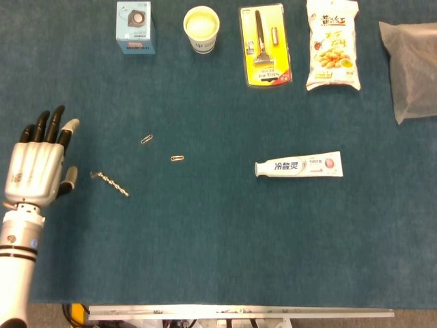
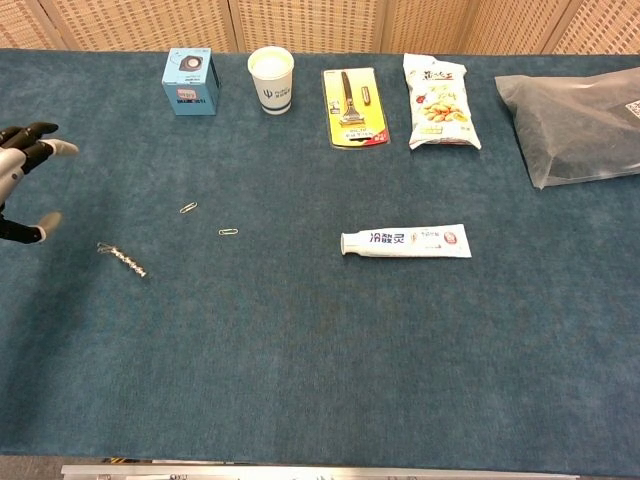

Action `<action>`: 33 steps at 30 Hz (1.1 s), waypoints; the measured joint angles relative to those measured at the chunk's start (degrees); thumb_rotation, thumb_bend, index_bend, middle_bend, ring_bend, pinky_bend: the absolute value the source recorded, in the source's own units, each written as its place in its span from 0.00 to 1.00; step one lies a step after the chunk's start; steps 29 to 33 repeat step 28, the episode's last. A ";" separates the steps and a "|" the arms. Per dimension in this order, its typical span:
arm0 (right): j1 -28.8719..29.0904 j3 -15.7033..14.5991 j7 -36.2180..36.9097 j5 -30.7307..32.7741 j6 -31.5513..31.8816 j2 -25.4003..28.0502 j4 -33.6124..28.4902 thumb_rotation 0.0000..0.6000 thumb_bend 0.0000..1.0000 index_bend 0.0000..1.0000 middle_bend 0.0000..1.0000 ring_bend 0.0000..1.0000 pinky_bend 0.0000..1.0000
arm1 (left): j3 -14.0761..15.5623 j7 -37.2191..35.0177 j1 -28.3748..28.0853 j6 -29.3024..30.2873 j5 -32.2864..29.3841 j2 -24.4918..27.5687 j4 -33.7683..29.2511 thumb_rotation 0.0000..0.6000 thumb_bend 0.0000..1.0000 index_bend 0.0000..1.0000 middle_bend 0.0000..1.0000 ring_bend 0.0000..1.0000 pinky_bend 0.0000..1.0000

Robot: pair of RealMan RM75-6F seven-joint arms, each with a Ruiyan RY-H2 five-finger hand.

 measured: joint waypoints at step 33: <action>2.49 0.17 -7.20 2.40 -4.79 -3.50 1.08 1.00 0.33 0.25 0.17 0.14 0.33 | 3.62 -18.28 8.57 5.90 22.52 10.64 -1.54 1.00 0.37 0.37 0.06 0.00 0.15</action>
